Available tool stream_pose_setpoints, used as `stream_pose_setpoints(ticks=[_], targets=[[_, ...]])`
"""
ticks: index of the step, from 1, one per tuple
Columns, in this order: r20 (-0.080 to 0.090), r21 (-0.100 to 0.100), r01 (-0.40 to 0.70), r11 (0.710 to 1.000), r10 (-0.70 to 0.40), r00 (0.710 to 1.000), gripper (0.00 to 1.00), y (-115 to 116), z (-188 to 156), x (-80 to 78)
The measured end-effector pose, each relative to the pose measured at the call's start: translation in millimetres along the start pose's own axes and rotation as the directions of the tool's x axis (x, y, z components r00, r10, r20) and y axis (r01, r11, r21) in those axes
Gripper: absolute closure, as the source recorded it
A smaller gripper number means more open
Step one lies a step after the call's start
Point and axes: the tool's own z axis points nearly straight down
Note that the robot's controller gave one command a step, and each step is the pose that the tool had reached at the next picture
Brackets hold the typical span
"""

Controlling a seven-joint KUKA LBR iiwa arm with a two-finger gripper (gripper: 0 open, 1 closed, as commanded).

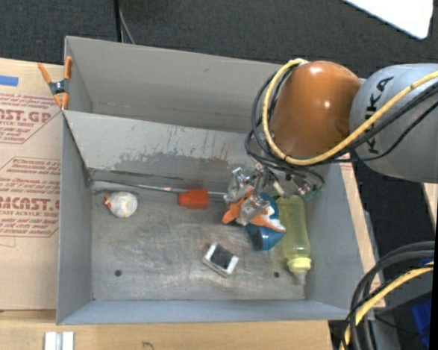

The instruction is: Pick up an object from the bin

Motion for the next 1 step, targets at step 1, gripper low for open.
stream_pose_setpoints(ticks=[1], targets=[[-0.01, -0.003, -0.175, 0.985, 0.175, 0.984, 1.0, 9.3, -108.8, 88.6]])
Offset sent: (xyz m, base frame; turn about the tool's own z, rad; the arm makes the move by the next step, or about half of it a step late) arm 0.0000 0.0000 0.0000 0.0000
